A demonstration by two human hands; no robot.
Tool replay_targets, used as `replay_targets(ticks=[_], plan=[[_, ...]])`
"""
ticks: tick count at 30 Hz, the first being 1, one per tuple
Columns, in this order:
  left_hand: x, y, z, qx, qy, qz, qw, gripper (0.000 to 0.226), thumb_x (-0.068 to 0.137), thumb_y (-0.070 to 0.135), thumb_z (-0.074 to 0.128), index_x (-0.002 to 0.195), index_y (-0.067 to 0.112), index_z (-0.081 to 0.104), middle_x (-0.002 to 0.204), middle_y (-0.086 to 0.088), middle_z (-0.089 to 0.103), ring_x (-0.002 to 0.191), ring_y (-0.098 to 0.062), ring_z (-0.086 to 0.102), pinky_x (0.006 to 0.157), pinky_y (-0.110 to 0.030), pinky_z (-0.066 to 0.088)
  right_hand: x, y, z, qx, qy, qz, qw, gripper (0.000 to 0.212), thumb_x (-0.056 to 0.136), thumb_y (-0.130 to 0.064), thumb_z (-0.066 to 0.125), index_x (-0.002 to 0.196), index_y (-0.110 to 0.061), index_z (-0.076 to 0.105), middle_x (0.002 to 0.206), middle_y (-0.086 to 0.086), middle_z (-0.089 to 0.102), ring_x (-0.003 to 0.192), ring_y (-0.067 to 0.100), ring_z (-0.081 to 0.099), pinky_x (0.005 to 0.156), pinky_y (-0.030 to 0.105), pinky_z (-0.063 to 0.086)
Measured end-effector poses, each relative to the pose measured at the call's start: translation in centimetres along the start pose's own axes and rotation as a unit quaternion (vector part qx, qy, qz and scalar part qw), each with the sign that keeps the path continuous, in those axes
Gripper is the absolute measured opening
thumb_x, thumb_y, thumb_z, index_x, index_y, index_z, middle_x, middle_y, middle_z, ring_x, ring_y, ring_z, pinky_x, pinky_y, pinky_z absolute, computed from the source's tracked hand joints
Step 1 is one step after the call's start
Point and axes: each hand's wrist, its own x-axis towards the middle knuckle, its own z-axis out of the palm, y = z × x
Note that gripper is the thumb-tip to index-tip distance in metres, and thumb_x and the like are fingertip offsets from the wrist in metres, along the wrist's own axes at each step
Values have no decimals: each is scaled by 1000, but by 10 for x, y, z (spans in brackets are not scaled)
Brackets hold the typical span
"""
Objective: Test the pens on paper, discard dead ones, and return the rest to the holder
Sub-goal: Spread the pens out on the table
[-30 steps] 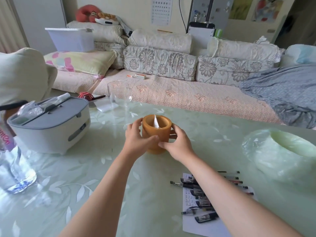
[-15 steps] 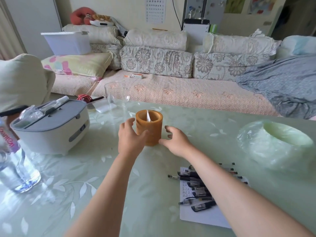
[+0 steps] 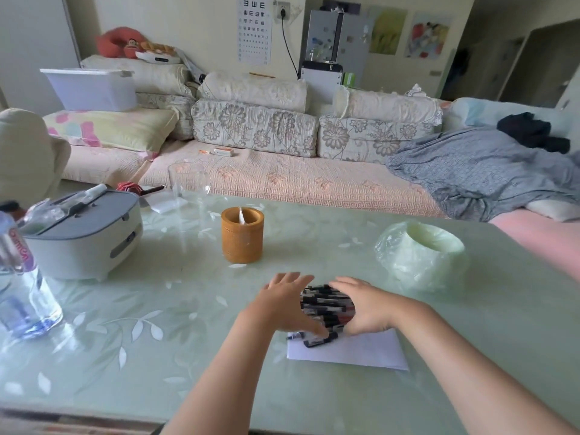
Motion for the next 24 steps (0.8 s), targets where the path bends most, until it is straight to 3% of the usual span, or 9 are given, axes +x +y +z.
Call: replay_targets(ticks=[3,6,10,18,21,24], plan=[[-5,3,6,32,-46,-26,998,128,49,67,81,152,38,10,158,8,11,146,-19,3,118,-47,21,-6,9,8,-28,12,13,999,106,67,-30,72,153,-37,10,162,-6,2,149,14,5,119,31,14],[-5,6,6,60,-64,-53,995,119,49,61,85,147,36,23,139,4,29,134,-20,19,107,-42,35,-1,17,15,-48,11,3,999,112,64,-33,71,152,-42,1,163,-5,-6,149,14,-6,120,32,8],[1,9,6,42,-59,-70,995,103,55,54,86,142,32,36,126,1,35,125,-20,27,98,-40,42,15,27,19,-51,-12,15,998,116,62,-41,68,152,-41,-6,163,-4,-7,149,16,-10,121,36,6],[18,11,14,-9,3,-11,1000,59,67,37,81,121,28,58,109,0,46,104,-19,48,83,-29,45,38,32,17,-140,30,-11,990,105,63,-42,62,153,-27,11,142,3,30,137,24,23,117,41,15],[20,11,13,49,33,-27,998,74,66,50,78,132,32,50,119,1,47,117,-22,44,92,-36,45,45,32,19,-152,52,-26,987,84,62,-37,62,140,-29,33,126,0,37,125,23,35,110,39,28],[18,4,9,112,29,-111,987,94,59,69,74,138,32,39,129,1,42,124,-22,37,94,-42,44,49,32,19,-168,57,-32,984,77,63,-33,60,136,-29,36,122,1,39,121,22,38,105,39,33]])
